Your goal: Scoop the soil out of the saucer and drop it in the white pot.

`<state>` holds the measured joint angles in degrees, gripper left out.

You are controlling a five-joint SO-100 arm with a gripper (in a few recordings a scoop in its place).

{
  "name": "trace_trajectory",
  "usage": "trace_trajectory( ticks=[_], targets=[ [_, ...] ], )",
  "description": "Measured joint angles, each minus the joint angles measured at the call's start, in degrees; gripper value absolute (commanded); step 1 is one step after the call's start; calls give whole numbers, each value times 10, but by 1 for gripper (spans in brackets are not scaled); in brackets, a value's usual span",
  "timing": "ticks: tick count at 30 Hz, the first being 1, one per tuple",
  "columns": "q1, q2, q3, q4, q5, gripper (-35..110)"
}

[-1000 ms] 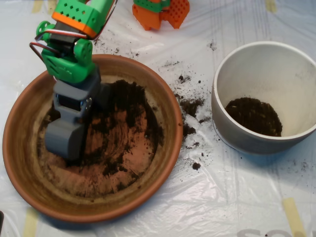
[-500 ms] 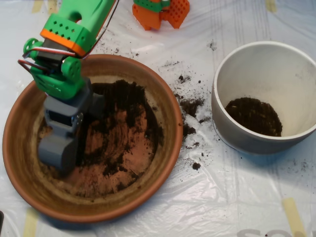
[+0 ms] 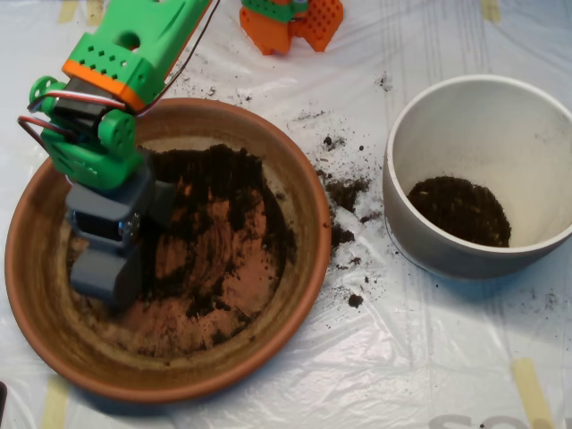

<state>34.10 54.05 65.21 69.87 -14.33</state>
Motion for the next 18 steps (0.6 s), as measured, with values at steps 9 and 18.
trace_trajectory(
  ticks=[9, 18],
  targets=[
    [8, 78, 123, -51, -10, 8],
    [-1, 194, 296, -107, -33, 0]
  ],
)
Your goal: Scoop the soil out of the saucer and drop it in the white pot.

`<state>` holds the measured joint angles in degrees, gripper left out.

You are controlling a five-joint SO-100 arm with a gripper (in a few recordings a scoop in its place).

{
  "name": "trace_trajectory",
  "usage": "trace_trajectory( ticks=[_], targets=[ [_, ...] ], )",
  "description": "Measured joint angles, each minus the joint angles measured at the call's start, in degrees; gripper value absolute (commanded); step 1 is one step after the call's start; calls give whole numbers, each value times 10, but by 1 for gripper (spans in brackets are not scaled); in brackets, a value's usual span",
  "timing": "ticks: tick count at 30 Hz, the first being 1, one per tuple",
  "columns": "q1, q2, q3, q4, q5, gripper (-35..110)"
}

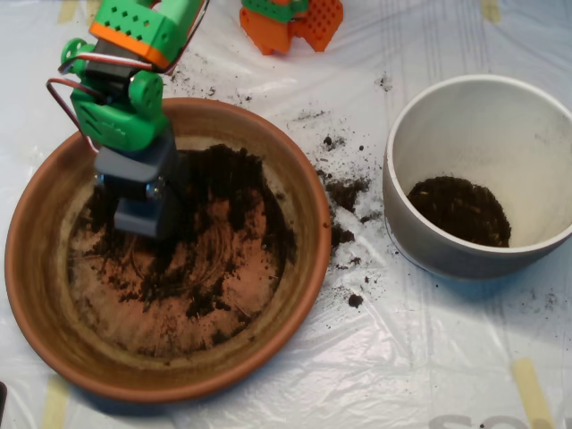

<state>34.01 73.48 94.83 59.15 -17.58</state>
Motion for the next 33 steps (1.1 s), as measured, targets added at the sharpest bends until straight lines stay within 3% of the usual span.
trace_trajectory(
  ticks=[5, 12, 24, 33],
  targets=[
    [-23, 75, 94, 1, -14, -1],
    [-102, 175, 96, 67, 12, -1],
    [-285, 265, -91, 242, 62, -1],
    [-421, 260, -236, 309, 57, 0]
  ],
)
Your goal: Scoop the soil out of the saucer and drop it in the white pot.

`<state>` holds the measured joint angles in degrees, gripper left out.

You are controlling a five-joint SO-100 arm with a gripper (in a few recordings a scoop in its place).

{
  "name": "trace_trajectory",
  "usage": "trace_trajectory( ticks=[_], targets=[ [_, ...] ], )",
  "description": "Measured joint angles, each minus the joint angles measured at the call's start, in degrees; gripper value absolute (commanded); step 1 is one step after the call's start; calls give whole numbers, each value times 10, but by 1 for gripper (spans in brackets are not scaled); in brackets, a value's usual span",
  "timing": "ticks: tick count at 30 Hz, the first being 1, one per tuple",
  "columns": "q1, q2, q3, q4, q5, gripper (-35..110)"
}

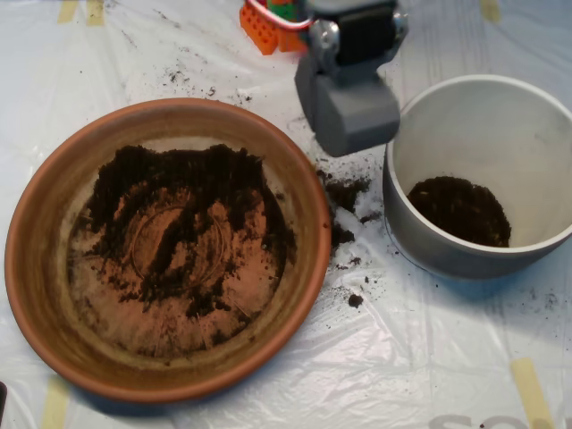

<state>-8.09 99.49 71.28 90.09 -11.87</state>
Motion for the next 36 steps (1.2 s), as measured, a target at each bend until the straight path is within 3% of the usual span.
trace_trajectory(
  ticks=[8, 16, 36],
  targets=[
    [-108, -138, -199, 69, -18, 2],
    [-159, -232, -290, 97, -4, 32],
    [-138, -232, -290, 116, 5, 35]
  ],
)
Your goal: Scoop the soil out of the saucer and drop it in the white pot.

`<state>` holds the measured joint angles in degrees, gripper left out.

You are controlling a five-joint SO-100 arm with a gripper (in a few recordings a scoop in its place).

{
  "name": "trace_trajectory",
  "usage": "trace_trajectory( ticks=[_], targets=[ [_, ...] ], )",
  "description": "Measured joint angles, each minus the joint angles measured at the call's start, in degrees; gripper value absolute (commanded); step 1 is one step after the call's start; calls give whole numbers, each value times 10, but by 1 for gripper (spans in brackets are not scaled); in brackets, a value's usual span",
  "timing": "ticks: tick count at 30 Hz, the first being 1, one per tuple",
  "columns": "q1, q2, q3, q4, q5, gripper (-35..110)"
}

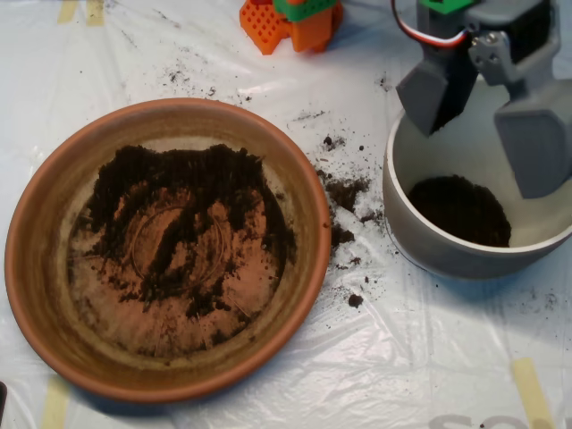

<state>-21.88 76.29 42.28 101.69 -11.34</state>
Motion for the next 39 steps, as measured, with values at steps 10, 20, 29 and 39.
trace_trajectory(
  ticks=[10, 20, 29, 39],
  targets=[
    [142, 117, 139, -83, -13, 37],
    [277, 286, 375, -190, 35, 40],
    [416, 323, 615, -326, 29, 47],
    [474, 166, 690, -438, 15, 50]
  ],
)
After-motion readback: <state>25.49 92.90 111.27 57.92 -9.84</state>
